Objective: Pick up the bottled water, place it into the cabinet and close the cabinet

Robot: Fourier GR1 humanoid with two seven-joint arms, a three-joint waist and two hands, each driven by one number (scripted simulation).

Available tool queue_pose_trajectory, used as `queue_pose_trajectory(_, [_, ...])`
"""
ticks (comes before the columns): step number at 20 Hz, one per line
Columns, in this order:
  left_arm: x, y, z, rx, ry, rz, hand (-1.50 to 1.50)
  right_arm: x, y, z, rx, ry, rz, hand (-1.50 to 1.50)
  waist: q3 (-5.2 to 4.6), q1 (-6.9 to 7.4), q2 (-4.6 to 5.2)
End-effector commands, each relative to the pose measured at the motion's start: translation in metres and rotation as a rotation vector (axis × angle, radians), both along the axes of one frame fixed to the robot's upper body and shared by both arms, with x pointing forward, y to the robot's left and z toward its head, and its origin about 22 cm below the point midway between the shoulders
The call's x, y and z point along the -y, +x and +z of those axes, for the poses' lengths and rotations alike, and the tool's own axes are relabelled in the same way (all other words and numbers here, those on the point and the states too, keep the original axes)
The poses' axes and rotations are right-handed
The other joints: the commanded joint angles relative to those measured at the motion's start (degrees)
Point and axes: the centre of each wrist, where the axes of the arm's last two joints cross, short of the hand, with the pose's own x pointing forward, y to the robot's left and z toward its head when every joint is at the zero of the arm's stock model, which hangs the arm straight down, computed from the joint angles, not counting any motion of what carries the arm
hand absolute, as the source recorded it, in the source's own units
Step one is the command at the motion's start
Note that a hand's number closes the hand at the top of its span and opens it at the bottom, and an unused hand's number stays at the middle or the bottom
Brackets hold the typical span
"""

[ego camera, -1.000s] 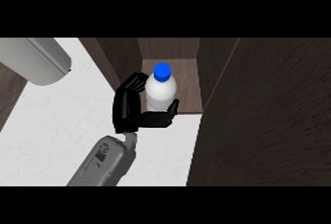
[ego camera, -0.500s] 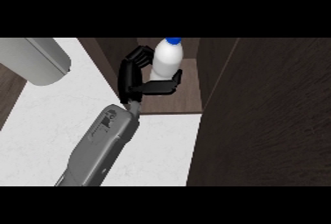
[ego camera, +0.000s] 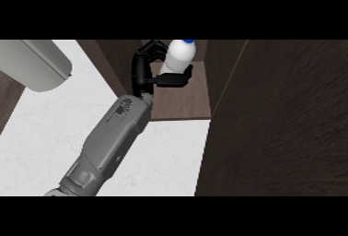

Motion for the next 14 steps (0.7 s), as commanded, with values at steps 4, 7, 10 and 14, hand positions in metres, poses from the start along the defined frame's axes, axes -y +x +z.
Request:
queue_pose_trajectory(4, [0.004,0.017,-0.007,-0.034,0.153,0.079,1.5,0.019,-0.02,0.035,0.036,0.022,0.028,-1.5,-0.02,-0.4,0.23])
queue_pose_trajectory(7, [-0.006,0.017,-0.028,-0.071,0.214,0.129,1.5,0.005,-0.005,0.011,0.033,0.01,0.014,-1.5,0.0,-0.49,0.4])
queue_pose_trajectory(10, [-0.016,0.014,-0.044,-0.096,0.21,0.153,1.5,0.011,-0.017,0.023,0.031,0.021,0.0,-1.5,-0.05,-0.88,0.34])
queue_pose_trajectory(14, [-0.017,0.021,-0.04,-0.105,0.21,0.173,1.5,0.01,-0.018,0.015,0.019,0.028,0.018,-1.5,-0.01,-1.22,0.48])
